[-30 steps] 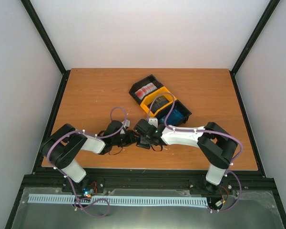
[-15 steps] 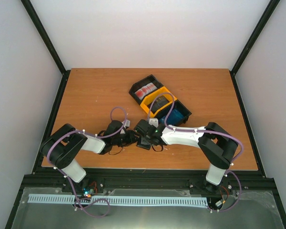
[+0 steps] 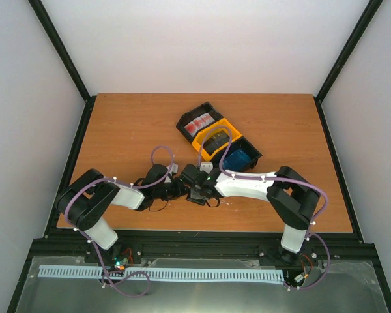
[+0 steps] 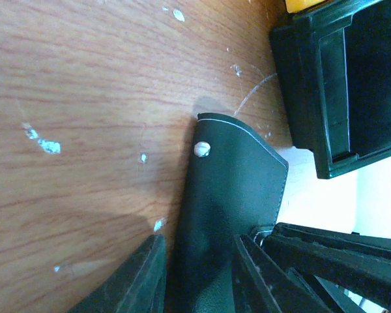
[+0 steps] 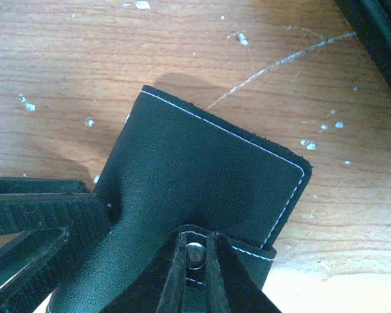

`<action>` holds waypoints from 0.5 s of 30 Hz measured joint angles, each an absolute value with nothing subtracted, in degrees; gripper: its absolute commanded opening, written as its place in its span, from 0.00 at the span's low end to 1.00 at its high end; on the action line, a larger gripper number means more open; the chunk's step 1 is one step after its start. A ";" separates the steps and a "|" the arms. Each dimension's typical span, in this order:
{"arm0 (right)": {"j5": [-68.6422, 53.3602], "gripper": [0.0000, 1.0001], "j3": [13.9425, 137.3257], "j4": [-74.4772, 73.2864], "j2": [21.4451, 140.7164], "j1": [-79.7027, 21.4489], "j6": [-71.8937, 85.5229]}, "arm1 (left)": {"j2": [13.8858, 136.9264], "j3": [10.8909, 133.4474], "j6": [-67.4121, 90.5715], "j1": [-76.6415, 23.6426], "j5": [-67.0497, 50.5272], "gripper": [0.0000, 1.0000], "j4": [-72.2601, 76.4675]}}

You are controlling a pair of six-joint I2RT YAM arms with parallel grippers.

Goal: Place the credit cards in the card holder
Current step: Close the card holder at the center of the board.

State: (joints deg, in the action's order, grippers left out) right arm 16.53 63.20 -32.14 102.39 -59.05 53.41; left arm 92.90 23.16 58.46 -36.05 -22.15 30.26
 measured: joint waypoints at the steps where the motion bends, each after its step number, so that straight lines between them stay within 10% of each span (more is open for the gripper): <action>1: 16.71 0.09 63.31 -32.18 102.52 -59.09 53.49 | 92.92 23.16 58.43 -36.05 -22.15 0.31 30.26; 15: 17.58 0.03 63.37 -32.12 102.91 -59.75 55.64 | 92.97 23.16 58.48 -36.05 -22.15 0.31 30.30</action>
